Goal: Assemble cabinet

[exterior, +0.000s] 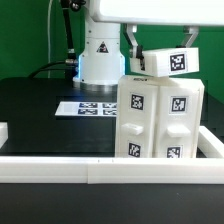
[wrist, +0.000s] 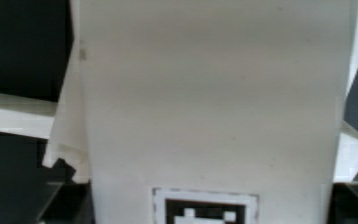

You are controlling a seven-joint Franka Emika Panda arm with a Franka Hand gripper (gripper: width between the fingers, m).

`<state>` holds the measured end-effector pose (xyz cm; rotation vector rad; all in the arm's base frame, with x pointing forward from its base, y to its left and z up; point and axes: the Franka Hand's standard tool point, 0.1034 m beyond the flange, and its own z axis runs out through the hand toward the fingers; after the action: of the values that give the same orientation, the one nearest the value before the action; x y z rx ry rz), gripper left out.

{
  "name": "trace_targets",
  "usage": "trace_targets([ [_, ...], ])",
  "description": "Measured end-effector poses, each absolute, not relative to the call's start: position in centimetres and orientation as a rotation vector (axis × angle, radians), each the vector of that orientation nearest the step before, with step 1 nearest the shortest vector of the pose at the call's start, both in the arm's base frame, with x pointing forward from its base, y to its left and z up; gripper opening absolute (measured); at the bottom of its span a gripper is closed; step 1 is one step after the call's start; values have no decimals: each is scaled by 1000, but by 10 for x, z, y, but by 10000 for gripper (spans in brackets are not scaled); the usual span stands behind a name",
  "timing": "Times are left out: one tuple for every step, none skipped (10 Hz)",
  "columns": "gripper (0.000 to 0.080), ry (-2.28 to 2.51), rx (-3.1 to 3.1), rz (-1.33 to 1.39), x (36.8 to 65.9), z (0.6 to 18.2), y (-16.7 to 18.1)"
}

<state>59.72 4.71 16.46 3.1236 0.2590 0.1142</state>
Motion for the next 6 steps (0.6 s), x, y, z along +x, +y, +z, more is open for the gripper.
trace_targets([
  [558,252,3124,114,597,165,47],
  [558,236,3126,114,597,165,47],
  [558,236,3126,114,597,165,47],
  [558,203,3130,115,597,165,47],
  [558,51,3141,115,597,165,48],
  [560,-69,3143,116,597,164,48],
])
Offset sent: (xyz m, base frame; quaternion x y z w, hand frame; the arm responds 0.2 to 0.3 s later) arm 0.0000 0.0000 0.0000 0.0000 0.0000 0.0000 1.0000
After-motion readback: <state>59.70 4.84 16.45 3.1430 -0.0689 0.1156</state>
